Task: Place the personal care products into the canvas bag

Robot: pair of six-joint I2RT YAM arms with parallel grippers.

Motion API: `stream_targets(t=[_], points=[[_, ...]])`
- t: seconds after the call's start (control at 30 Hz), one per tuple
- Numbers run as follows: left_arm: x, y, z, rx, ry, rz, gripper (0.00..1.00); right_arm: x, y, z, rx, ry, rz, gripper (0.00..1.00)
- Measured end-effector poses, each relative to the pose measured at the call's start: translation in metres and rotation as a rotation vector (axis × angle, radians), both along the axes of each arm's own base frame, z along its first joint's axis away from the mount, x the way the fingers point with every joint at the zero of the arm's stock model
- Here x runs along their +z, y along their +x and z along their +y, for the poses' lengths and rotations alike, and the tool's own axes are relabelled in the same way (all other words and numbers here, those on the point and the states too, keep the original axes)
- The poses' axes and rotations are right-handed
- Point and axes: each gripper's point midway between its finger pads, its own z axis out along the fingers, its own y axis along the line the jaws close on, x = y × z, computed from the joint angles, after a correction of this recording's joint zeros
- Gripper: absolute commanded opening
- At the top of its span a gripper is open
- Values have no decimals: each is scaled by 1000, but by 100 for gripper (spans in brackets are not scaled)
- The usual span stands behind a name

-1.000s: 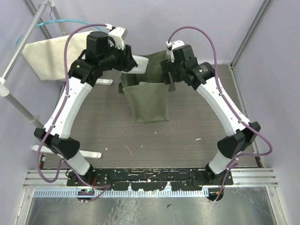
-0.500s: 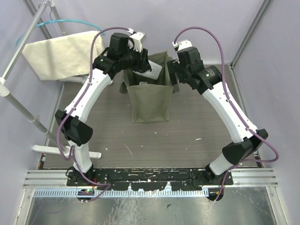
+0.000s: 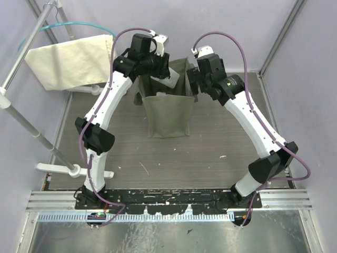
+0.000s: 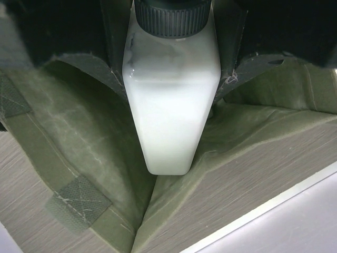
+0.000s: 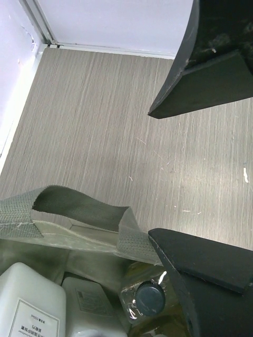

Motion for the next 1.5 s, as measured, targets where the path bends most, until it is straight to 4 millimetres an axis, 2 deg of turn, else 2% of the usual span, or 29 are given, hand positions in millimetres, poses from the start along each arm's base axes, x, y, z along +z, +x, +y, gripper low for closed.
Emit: stream_targets(t=[0.4, 0.73, 1.0, 1.33, 1.5], points=[[-49, 10, -5, 5, 59, 99, 4, -20, 17, -2, -9, -40, 33, 92], [-72, 13, -9, 2, 81, 139, 5, -27, 25, 0, -1, -34, 53, 92], [-85, 13, -16, -8, 91, 157, 12, -35, 29, 4, 11, -35, 76, 92], [-145, 13, -25, -24, 152, 256, 32, -42, 31, 7, 24, -34, 94, 92], [-148, 14, -26, -26, 151, 259, 37, -45, 32, 10, 31, -33, 106, 92]])
